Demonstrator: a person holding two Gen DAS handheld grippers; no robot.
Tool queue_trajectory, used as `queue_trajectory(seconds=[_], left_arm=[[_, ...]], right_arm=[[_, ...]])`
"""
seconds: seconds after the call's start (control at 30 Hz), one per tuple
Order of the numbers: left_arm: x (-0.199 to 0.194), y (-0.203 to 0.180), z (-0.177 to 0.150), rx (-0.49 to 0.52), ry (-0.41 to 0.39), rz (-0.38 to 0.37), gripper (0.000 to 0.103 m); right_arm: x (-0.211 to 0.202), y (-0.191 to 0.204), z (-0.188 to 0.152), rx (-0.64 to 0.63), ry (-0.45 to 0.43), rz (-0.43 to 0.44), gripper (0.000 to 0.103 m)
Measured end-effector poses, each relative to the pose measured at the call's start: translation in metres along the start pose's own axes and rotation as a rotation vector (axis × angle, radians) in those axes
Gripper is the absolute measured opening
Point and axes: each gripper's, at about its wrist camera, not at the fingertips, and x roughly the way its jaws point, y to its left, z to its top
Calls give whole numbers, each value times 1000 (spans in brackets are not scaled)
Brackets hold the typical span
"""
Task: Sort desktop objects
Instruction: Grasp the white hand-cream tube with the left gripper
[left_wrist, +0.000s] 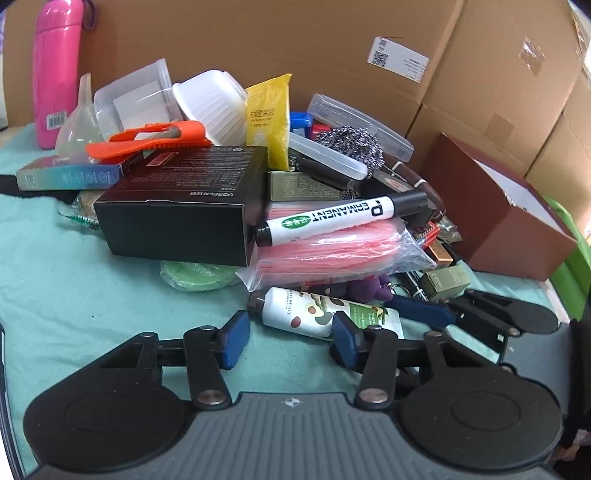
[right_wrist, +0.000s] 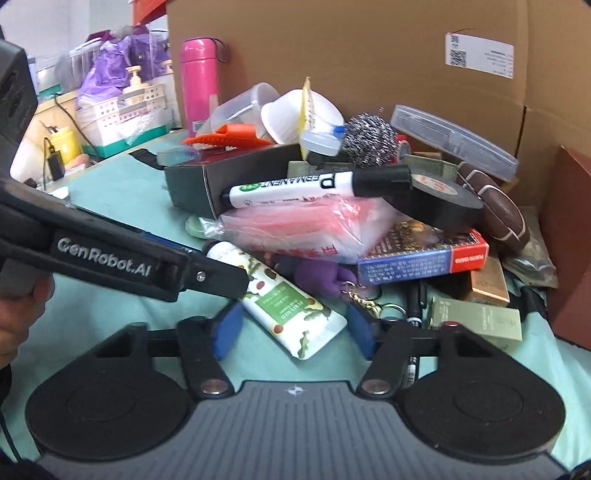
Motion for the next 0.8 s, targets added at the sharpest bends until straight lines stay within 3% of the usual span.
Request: queue_trajectory(seconds=[0.2, 0.27, 0.3, 0.5, 0.63, 0.73, 0.8], left_arm=[[-6, -4, -3, 20, 26, 0, 51], [-8, -5, -4, 22, 33, -11, 47], [-8, -6, -4, 17, 37, -25, 42], [-6, -11, -3, 3, 55, 0, 42], [-4, -12, -1, -20, 61, 36, 51], [-1, -13, 1, -18, 60, 48, 53], [-1, -15, 2, -20, 58, 53, 45]], right_arm=[[-20, 19, -9, -68, 25, 9, 40], [-29, 28, -13, -86, 32, 28, 37], [-32, 33, -15, -95, 35, 35, 37], [-36, 34, -14, -46, 31, 28, 40], [-27, 33, -9, -4, 26, 17, 51], [-18, 38, -10, -14, 20, 17, 51], [-18, 43, -12, -48, 18, -2, 44]])
